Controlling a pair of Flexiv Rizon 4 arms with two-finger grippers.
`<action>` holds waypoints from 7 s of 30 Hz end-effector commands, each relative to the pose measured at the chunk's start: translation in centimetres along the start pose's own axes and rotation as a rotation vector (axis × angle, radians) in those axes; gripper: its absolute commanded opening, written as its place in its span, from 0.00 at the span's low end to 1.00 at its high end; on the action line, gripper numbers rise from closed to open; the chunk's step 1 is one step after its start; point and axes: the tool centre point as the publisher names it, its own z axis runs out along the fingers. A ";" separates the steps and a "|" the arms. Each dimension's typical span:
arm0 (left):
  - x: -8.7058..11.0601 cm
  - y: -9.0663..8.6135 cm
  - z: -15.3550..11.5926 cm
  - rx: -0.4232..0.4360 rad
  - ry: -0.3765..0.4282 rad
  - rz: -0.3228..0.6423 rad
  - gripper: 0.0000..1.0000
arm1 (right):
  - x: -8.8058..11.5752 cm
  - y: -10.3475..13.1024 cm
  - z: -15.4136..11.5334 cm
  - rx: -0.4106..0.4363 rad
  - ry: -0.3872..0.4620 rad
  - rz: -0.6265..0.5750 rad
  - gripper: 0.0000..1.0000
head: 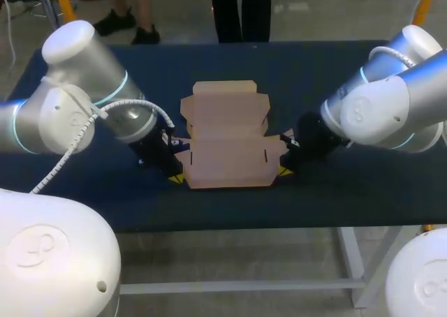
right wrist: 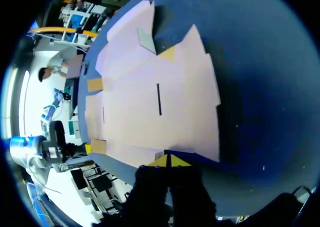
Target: Assemble the packaging by folding the flat box into shape, placing the metal phone stand inside, and closing the box properly
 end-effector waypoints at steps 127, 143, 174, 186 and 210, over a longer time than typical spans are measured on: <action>3.5 1.1 5.3 0.095 -0.072 0.145 0.00 | 2.3 -2.5 5.8 -0.092 -0.219 -0.117 0.00; 3.6 0.6 0.2 0.109 -0.043 0.146 0.00 | 3.4 -1.8 0.5 -0.116 -0.113 -0.134 0.00; 0.5 -5.0 -8.6 0.042 0.091 0.209 1.00 | 2.0 3.9 -7.9 -0.105 0.061 -0.221 0.95; -0.4 -8.2 -10.1 0.051 0.089 0.240 1.00 | 1.6 7.3 -9.5 -0.113 0.020 -0.266 1.00; -1.5 -9.8 -10.3 0.043 0.075 0.275 1.00 | 1.6 9.3 -9.9 -0.061 0.052 -0.318 1.00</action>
